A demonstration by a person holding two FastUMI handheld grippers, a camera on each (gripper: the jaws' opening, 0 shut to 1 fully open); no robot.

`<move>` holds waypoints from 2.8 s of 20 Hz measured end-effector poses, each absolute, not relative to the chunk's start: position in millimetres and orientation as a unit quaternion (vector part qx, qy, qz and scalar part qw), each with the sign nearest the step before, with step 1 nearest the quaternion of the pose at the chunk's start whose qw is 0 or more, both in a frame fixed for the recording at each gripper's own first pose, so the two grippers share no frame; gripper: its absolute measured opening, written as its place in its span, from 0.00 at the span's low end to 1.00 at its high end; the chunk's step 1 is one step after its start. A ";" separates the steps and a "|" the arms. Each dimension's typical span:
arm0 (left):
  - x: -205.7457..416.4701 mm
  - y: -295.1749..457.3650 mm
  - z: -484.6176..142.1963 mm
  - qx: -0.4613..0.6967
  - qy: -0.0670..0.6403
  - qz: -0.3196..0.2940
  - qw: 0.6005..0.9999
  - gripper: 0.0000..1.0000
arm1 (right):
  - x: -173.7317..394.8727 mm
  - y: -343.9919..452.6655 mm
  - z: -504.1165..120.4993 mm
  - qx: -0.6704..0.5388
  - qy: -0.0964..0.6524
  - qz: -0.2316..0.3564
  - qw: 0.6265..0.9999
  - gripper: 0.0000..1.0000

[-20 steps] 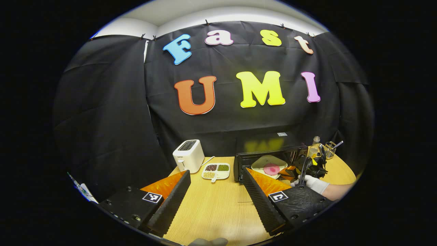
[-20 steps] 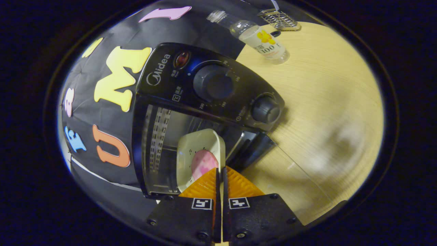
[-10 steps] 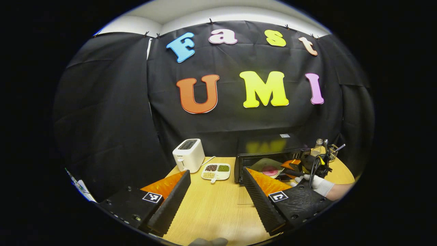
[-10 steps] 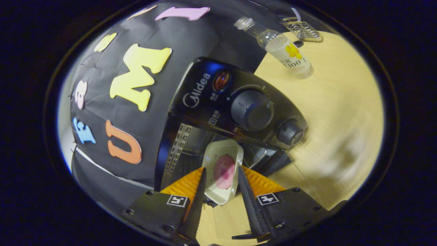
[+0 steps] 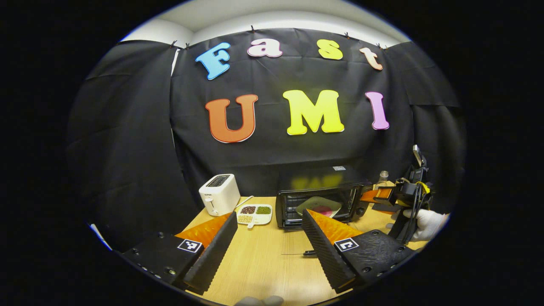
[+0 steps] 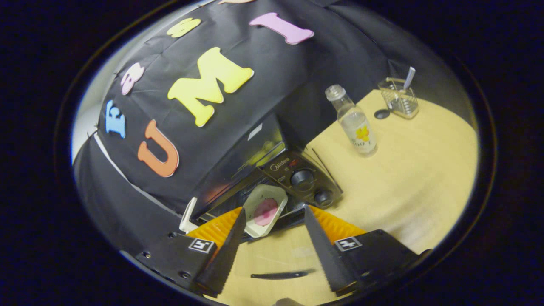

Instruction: Open the electric oven with the left hand, put the food in, and close the electric oven.

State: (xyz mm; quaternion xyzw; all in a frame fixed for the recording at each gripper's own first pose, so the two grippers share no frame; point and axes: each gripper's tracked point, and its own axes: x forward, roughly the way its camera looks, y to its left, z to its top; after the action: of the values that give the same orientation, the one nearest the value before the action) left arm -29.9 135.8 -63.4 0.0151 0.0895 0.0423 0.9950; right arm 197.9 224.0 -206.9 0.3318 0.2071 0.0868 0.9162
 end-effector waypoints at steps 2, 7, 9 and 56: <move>-28.0 125.0 -76.1 0.008 0.095 0.028 0.995 0.97 | 178.2 208.0 -194.4 0.296 0.196 0.082 0.931 0.94; -18.1 98.3 -112.1 -0.009 0.114 -0.010 0.993 0.97 | 136.4 159.3 -179.7 0.200 0.175 0.050 0.963 0.95; -15.6 85.4 -128.6 -0.014 0.126 -0.023 0.992 0.98 | 120.9 141.1 -172.6 0.166 0.164 0.041 0.972 0.95; 63.6 -0.8 -265.1 -0.011 0.256 -0.043 0.966 0.98 | -2.3 20.4 -169.0 0.132 0.198 -0.089 0.967 0.96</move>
State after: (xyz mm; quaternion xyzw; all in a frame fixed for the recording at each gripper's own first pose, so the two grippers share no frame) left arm 63.6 -0.8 -265.1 -0.0106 0.2559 -0.0427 0.9657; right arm -2.3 20.4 -169.0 0.1322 0.1979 -0.0887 0.9672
